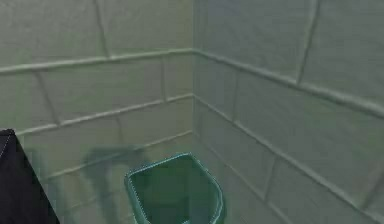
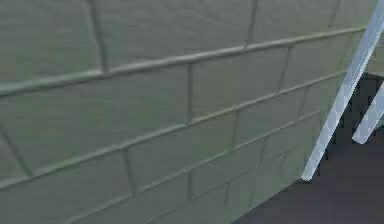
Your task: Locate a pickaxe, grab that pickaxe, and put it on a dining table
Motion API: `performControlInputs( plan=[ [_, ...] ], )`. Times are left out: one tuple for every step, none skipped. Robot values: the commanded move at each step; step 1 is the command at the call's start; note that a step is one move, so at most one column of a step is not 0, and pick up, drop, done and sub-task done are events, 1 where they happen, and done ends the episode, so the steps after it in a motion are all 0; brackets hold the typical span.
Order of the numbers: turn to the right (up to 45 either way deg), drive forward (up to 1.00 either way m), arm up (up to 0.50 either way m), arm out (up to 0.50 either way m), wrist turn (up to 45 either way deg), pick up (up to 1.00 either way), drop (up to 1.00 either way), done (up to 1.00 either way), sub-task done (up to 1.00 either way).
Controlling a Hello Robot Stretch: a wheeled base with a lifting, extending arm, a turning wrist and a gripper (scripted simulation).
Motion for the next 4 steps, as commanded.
performControlInputs(
  plan=[
    [45.0, 0.0, 0.0, 0.0, 0.0, 0.0, 0.0, 0.0, 0.0],
    [45.0, 0.0, 0.0, 0.0, 0.0, 0.0, 0.0, 0.0, 0.0],
    [45.0, 0.0, 0.0, 0.0, 0.0, 0.0, 0.0, 0.0, 0.0],
    [12.0, 0.0, 0.0, 0.0, 0.0, 0.0, 0.0, 0.0, 0.0]
  ],
)
